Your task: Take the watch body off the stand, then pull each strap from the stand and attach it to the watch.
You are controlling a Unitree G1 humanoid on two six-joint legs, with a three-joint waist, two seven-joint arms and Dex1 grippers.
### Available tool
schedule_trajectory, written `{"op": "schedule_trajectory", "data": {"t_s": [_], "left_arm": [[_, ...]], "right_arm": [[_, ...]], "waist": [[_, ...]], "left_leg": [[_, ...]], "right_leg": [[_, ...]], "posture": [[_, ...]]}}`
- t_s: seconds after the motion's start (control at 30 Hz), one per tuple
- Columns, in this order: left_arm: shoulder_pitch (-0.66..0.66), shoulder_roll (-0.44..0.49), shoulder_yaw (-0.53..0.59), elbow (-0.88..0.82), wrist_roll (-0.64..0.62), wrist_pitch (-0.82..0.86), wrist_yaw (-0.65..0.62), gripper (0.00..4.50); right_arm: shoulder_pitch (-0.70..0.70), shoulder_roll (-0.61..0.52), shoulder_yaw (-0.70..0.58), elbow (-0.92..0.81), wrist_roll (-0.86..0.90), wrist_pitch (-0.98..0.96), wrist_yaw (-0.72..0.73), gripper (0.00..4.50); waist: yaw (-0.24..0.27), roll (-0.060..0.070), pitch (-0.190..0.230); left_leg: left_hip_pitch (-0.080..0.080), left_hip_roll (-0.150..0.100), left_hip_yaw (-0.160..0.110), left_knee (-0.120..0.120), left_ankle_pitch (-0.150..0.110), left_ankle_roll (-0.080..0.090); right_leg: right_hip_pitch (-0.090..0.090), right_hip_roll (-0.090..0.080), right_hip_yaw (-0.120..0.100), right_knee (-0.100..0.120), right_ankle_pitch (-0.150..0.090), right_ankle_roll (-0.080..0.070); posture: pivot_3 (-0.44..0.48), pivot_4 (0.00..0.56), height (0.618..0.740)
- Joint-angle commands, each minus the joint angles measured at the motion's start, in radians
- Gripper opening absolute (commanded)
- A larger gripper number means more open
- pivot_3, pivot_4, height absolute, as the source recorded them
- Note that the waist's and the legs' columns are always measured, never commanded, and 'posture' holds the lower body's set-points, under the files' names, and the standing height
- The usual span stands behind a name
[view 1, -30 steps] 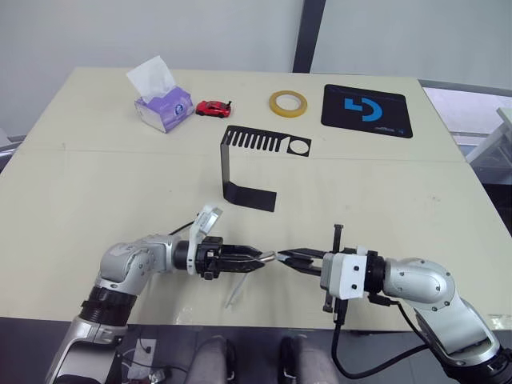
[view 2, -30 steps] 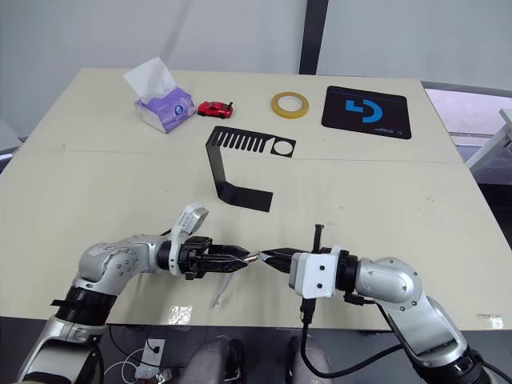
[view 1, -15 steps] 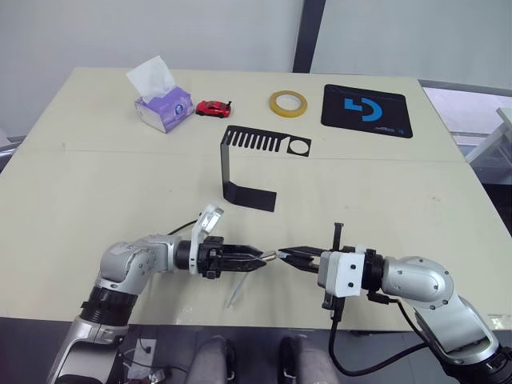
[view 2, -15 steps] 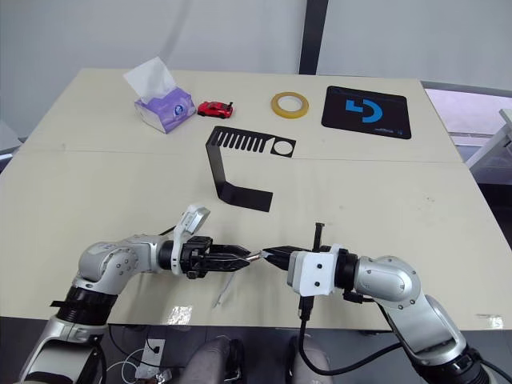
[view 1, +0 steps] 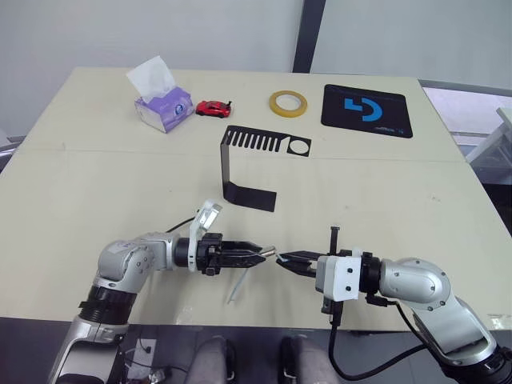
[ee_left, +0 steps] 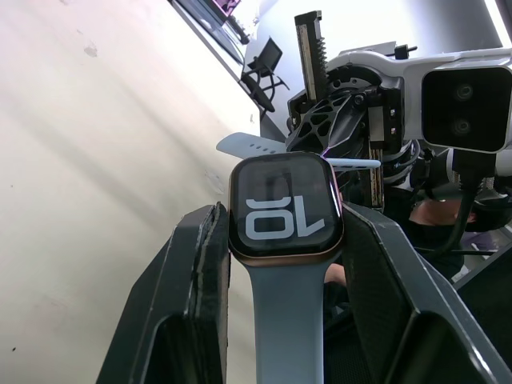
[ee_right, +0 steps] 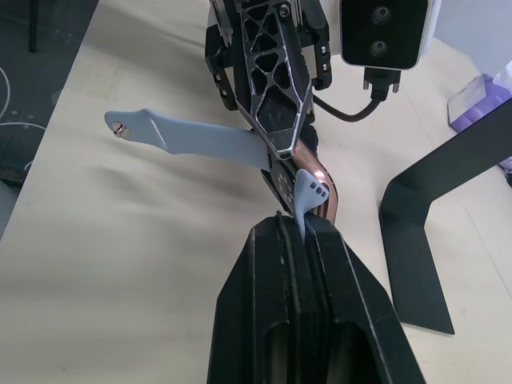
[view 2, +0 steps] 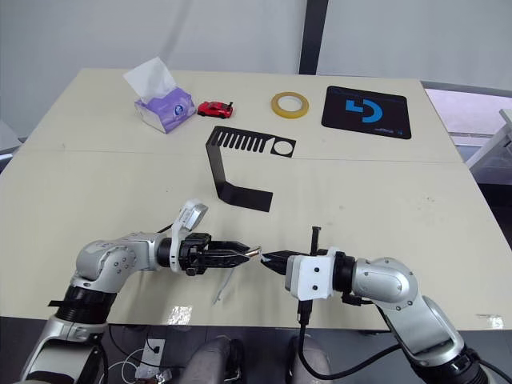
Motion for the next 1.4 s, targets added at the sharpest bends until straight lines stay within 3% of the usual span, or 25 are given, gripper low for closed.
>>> {"op": "schedule_trajectory", "data": {"t_s": [0.03, 0.73, 1.4], "left_arm": [[-0.019, -0.009, -0.016, -0.070, -0.029, 0.008, -0.015, 1.63], [0.002, 0.042, -0.052, -0.064, 0.013, -0.049, -0.052, 1.63], [-0.017, -0.002, -0.050, -0.084, 0.009, -0.009, 0.031, 1.63]], "right_arm": [[-0.009, 0.004, 0.007, -0.005, -0.008, -0.006, -0.005, 0.00], [-0.012, -0.011, -0.011, -0.013, -0.018, 0.024, 0.000, 0.00], [-0.029, -0.003, 0.015, -0.027, -0.044, 0.057, 0.005, 0.00]], "waist": [[0.000, 0.000, 0.000], [0.000, 0.000, 0.000], [0.000, 0.000, 0.000]], "left_leg": [[0.000, 0.000, 0.000, 0.000, 0.000, 0.000], [0.000, 0.000, 0.000, 0.000, 0.000, 0.000], [0.000, 0.000, 0.000, 0.000, 0.000, 0.000]], "right_leg": [[0.000, 0.000, 0.000, 0.000, 0.000, 0.000], [0.000, 0.000, 0.000, 0.000, 0.000, 0.000], [0.000, 0.000, 0.000, 0.000, 0.000, 0.000]], "posture": [[0.000, 0.150, 0.740], [0.000, 0.150, 0.740], [0.000, 0.150, 0.740]]}}
